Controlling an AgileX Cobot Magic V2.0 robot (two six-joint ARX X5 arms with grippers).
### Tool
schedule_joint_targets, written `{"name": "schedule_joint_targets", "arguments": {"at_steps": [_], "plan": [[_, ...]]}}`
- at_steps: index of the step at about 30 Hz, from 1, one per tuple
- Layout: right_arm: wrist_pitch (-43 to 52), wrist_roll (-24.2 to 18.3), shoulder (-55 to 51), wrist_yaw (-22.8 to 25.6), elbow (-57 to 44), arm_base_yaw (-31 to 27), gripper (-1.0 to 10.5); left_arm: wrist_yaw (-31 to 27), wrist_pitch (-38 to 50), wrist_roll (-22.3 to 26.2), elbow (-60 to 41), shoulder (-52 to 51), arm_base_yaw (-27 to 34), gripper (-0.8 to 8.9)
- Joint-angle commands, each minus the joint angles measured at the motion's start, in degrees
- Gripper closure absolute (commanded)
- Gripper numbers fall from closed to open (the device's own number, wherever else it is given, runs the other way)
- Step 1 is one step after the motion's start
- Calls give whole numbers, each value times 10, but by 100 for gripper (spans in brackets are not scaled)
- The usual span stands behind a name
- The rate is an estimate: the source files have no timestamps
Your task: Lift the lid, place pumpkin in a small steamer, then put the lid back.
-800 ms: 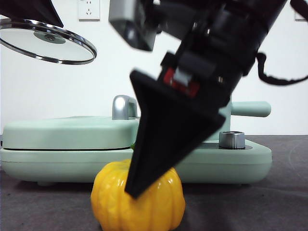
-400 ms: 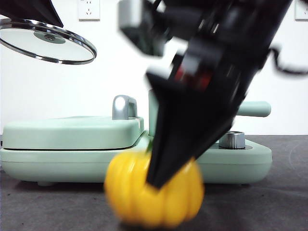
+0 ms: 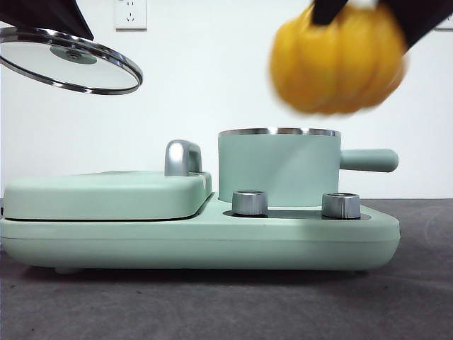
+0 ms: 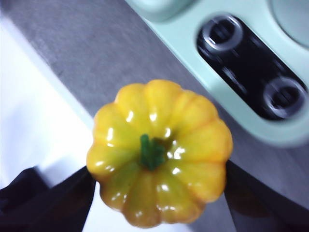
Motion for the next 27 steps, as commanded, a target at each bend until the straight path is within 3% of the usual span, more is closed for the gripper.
{"name": "schedule_joint_targets", "arguments": {"at_steps": [1, 6, 16, 27], "plan": [[-29, 21, 15, 23, 70, -11, 670, 1, 20, -5, 9, -2, -2, 804], [-23, -2, 56, 56, 156, -53, 670, 1, 19, -5, 9, -2, -2, 804], [25, -61, 231, 55, 293, -139, 670, 1, 17, -5, 9, -2, -2, 804], [67, -82, 354, 51, 338, -159, 670, 1, 16, -5, 9, -2, -2, 804]]}}
